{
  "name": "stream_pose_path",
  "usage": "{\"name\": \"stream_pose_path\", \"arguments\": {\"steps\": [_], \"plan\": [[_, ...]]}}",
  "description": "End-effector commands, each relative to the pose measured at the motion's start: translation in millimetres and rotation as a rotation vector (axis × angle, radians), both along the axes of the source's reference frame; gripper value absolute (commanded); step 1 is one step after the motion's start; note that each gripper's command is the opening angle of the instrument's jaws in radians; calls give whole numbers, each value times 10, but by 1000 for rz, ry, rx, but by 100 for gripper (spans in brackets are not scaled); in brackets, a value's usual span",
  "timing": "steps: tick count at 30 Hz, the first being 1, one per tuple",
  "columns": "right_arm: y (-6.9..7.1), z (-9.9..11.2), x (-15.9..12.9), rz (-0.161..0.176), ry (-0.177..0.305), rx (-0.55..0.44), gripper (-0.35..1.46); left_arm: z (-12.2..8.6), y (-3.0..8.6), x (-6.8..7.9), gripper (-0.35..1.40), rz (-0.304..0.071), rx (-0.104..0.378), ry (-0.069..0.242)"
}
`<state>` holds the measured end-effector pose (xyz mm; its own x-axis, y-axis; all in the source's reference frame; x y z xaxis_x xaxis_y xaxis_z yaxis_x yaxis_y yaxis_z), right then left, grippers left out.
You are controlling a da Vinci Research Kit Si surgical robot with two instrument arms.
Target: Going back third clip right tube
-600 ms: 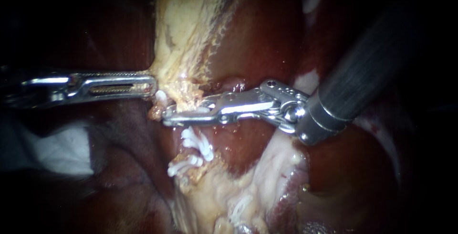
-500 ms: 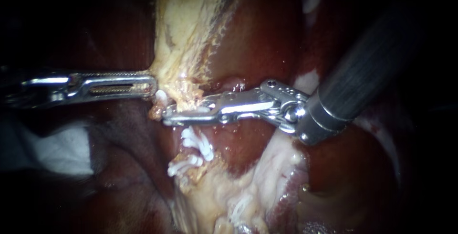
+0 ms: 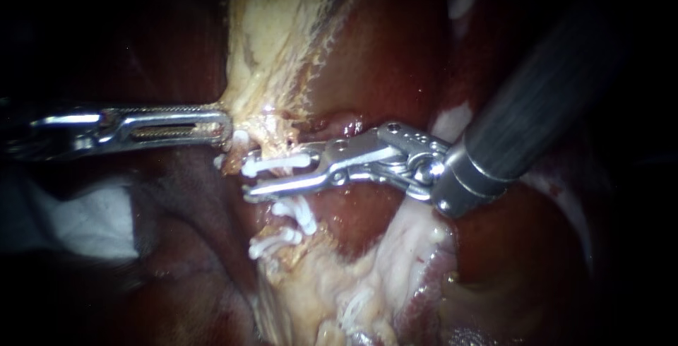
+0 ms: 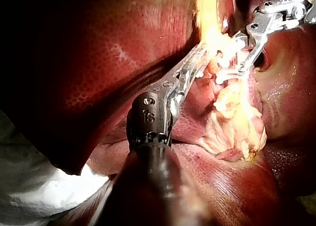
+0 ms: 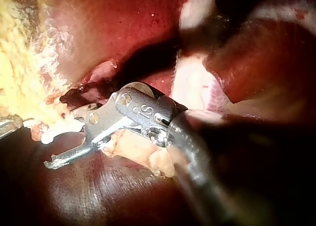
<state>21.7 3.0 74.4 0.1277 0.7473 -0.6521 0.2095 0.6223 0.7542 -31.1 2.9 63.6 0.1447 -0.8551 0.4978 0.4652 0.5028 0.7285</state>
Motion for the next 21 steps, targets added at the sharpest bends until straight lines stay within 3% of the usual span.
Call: {"name": "stream_pose_path", "arguments": {"steps": [1, 5, 12, 18, 21], "plan": [[1, 1, 0, 7, 0, -17, 51, -1, 0, 0, -35, 0, 0, 0], [9, 9, -4, 47, -19, -60, 57, -2, -1, -1, -35, 0, 0, 1], [14, 17, -34, 71, -32, -94, 58, -3, -1, 0, -35, 0, 0, 0], [8, 12, -63, 56, -20, -121, 59, -3, -1, 1, -35, 0, 0, 0], [1, 6, -82, 26, -26, -154, 60, -3, -1, 1, -35, 0, 0, 0]]}}
